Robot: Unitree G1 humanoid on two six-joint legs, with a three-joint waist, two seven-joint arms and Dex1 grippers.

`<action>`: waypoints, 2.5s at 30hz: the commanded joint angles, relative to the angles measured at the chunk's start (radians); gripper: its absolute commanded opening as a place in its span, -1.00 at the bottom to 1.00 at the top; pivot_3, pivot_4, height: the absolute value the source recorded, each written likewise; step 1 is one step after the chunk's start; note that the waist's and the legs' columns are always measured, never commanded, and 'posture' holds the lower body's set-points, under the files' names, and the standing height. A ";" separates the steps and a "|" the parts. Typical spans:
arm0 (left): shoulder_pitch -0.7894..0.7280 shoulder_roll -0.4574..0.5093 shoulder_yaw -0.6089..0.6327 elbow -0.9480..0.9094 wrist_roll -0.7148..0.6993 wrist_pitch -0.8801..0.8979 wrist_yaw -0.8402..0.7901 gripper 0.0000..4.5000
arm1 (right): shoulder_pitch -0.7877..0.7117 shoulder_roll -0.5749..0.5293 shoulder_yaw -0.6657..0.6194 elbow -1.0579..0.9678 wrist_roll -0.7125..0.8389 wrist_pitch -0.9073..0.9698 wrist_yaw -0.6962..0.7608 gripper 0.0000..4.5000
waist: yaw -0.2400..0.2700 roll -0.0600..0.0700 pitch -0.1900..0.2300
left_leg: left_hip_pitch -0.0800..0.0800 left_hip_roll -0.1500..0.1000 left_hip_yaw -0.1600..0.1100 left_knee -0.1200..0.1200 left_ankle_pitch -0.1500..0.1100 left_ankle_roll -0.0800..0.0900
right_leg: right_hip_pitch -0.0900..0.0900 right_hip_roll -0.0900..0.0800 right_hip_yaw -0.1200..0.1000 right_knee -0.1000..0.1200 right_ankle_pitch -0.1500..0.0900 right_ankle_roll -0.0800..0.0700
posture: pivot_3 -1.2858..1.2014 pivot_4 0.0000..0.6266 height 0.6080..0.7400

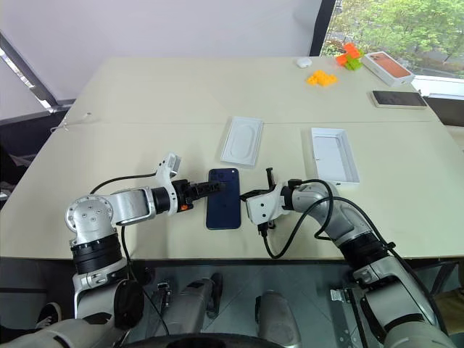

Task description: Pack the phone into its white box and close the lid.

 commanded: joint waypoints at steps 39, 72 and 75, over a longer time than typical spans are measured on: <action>0.030 -0.064 0.083 0.041 -0.042 0.029 0.124 -0.39 | -0.034 0.075 0.016 -0.031 0.041 0.061 -0.016 -1.00 | 0.020 -0.001 -0.004 | 0.000 -0.001 0.000 -0.010 0.000 0.000 | 0.000 -0.002 0.000 -0.011 0.000 0.000 | 0.03 -0.52 1.00; -0.046 -0.222 0.419 0.033 -0.361 -0.150 0.452 -0.99 | -0.028 0.080 0.025 -0.053 0.066 0.107 -0.028 -1.00 | 0.020 -0.015 0.005 | -0.005 -0.001 0.000 -0.012 0.000 0.000 | -0.004 -0.001 -0.001 -0.014 0.002 0.005 | 0.03 -0.52 1.00; -0.020 -0.180 0.375 0.041 -0.385 -0.154 0.474 -0.99 | -0.030 0.078 0.023 -0.051 0.067 0.104 -0.031 -1.00 | 0.020 -0.015 0.005 | -0.009 -0.001 0.000 -0.013 0.000 0.000 | -0.009 -0.001 -0.001 -0.013 0.003 0.007 | 0.03 -0.52 1.00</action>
